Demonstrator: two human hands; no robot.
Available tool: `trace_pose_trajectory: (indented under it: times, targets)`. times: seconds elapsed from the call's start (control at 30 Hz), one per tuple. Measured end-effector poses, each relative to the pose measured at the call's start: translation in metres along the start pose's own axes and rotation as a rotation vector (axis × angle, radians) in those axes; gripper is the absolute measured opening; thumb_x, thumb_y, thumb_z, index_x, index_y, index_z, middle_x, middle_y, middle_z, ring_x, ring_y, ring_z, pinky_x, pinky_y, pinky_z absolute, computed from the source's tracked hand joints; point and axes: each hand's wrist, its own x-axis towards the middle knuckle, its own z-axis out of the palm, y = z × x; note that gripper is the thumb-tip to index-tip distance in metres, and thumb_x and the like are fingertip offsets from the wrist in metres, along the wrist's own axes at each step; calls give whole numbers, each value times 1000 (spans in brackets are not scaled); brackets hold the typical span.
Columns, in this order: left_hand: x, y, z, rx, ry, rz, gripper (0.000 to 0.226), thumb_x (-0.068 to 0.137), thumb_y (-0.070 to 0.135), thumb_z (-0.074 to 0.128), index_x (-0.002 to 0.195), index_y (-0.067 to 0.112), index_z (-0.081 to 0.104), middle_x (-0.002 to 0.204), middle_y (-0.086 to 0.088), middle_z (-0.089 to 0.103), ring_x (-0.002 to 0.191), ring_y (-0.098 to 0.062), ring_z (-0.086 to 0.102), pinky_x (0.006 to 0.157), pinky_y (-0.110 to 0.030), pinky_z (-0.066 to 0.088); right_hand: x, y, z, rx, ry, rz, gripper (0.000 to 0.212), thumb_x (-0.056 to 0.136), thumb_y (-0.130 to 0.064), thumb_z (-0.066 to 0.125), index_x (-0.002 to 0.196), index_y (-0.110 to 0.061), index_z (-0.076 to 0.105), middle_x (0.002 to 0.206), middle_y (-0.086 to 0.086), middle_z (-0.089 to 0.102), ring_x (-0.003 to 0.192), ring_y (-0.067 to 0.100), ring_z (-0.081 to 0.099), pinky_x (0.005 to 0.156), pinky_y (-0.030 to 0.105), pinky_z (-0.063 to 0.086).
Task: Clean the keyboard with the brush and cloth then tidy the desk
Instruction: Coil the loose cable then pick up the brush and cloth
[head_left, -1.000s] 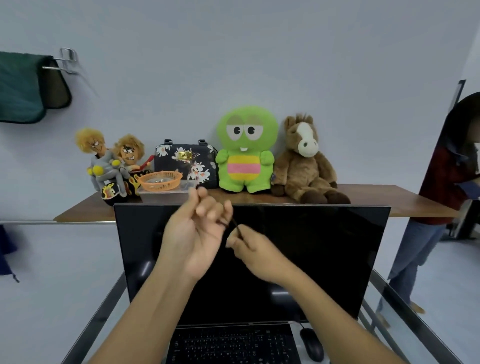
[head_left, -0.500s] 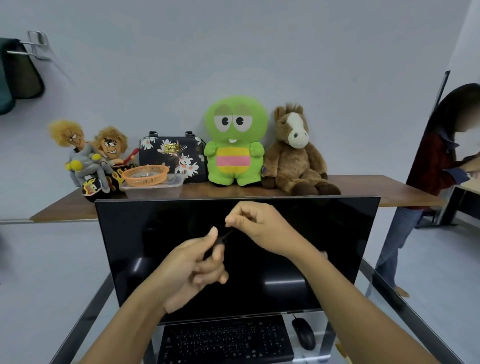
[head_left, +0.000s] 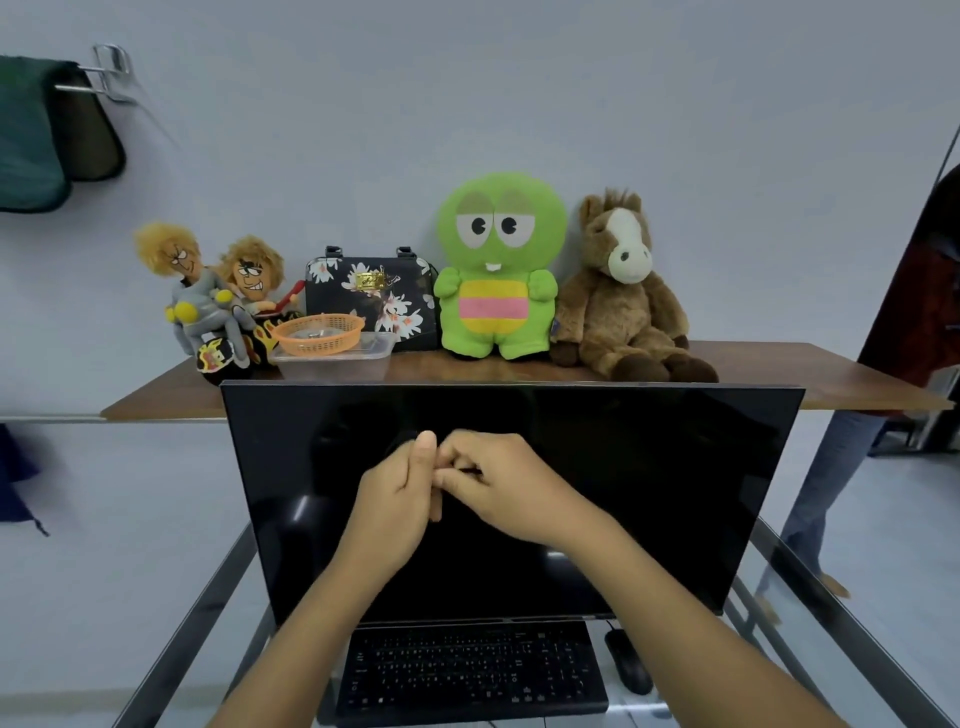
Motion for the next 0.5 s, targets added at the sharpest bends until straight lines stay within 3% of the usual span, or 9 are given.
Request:
trace_pose_trajectory:
  times: [0.07,0.13,0.23,0.37,0.43,0.5]
  targets:
    - [-6,-5,0,-42,-96,-105,66,96,55,23,63,10,59,44,-3,51,49,-12,54,54,-25,45,1,3,4,126,1,59,9,93,-24,59,100,-20,54,70,-8,62,64,1,55,64,23,47]
    - [-10,-4,0,-117,-207,-211,69,91,63,23,60,9,55,39,2,40,47,-17,49,55,-24,45,1,10,13,214,34,107,7,96,-25,54,101,-20,55,79,-5,64,73,7,60,73,28,50]
    - [-12,1,2,-415,-313,-331,61,88,65,35,57,14,45,43,0,24,41,-17,24,56,-30,43,-2,15,28,262,80,119,25,102,-29,40,86,-25,59,91,-5,54,81,2,56,78,21,46]
    - [-7,7,4,-790,-236,-478,55,91,55,45,55,15,45,41,2,22,36,-12,17,51,-28,41,-9,12,45,372,241,161,37,99,-45,37,72,-37,60,79,-2,61,61,5,62,58,24,51]
    - [-6,4,7,-852,-149,-527,53,92,53,47,56,14,46,40,3,25,34,-11,20,50,-27,42,-12,15,53,285,256,151,34,98,-46,39,74,-36,60,68,-1,64,57,6,64,58,29,55]
    - [-9,-2,11,-819,-110,-519,48,94,49,48,63,12,50,43,2,29,37,-11,27,54,-29,45,-13,20,57,244,258,184,32,98,-45,40,72,-34,55,61,-5,61,55,2,62,55,21,52]
